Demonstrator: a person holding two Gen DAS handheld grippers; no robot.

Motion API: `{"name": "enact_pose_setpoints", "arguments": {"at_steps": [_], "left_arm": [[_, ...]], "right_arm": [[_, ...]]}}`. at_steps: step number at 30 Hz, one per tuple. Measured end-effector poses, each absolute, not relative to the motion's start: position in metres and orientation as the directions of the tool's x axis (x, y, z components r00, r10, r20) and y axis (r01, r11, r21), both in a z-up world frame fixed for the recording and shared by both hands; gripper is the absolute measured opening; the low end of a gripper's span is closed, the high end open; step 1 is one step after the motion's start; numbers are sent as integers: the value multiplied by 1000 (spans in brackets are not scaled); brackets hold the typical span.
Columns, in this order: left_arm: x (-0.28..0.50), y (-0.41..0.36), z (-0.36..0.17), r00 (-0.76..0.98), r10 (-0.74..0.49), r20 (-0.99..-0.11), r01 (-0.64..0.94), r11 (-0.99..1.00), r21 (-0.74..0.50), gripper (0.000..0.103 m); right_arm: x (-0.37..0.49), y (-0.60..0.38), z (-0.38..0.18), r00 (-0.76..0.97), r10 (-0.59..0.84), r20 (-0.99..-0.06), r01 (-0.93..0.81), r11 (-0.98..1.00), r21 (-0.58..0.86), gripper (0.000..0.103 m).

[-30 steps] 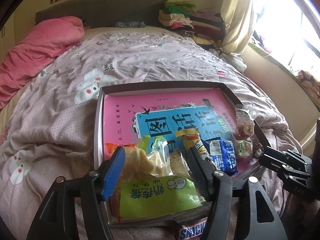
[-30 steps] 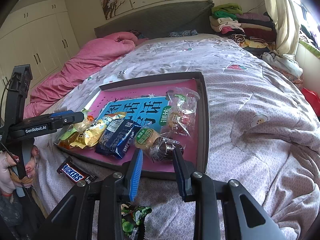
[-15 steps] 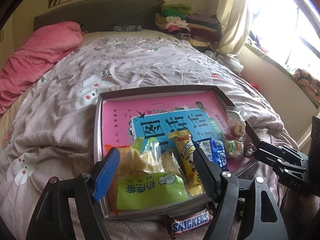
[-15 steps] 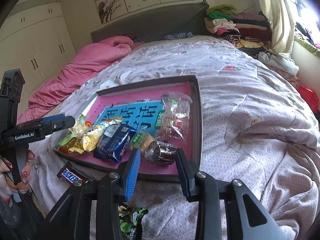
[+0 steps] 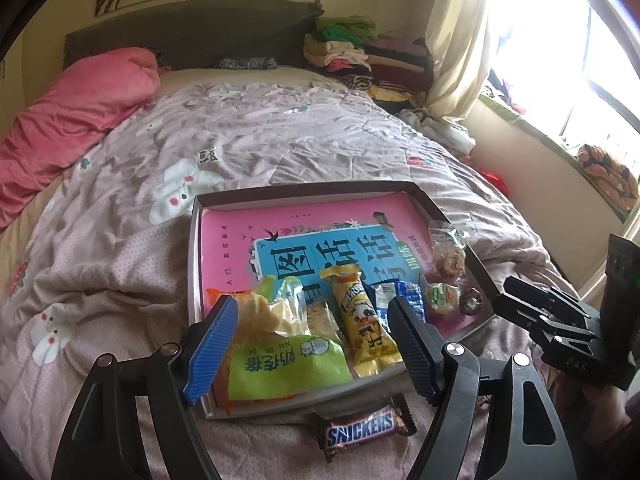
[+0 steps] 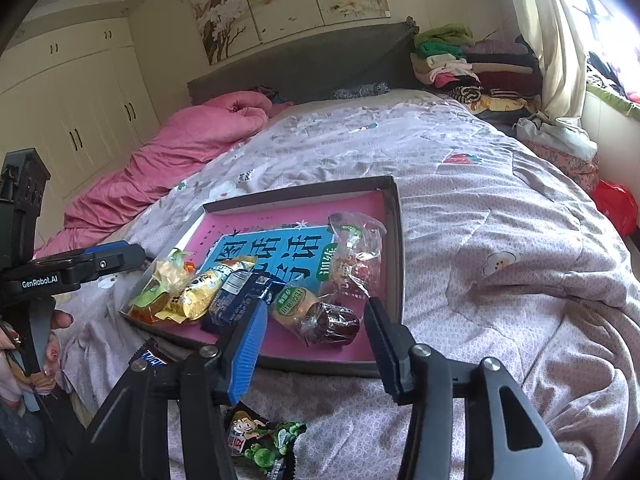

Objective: Organize snacks
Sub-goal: 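Withdraw both grippers from the tray toward the Snickers bar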

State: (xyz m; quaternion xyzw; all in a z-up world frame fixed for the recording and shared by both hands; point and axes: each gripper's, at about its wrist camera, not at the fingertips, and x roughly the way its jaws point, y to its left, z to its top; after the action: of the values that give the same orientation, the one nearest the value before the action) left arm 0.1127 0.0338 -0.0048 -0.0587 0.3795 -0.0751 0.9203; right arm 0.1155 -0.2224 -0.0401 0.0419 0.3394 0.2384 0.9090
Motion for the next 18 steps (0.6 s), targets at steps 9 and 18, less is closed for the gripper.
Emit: {"name": "enact_pose_setpoints", "arguments": {"at_steps": [9, 18], "left_arm": [[99, 35, -6, 681, -197, -706, 102, 979, -175, 79], [87, 28, -15, 641, -218, -736, 122, 976, -183, 79]], "right_arm": [[107, -221, -37, 645, 484, -592, -425, 870, 248, 55], [97, -220, -35, 629, 497, -597, -436, 862, 259, 58]]}}
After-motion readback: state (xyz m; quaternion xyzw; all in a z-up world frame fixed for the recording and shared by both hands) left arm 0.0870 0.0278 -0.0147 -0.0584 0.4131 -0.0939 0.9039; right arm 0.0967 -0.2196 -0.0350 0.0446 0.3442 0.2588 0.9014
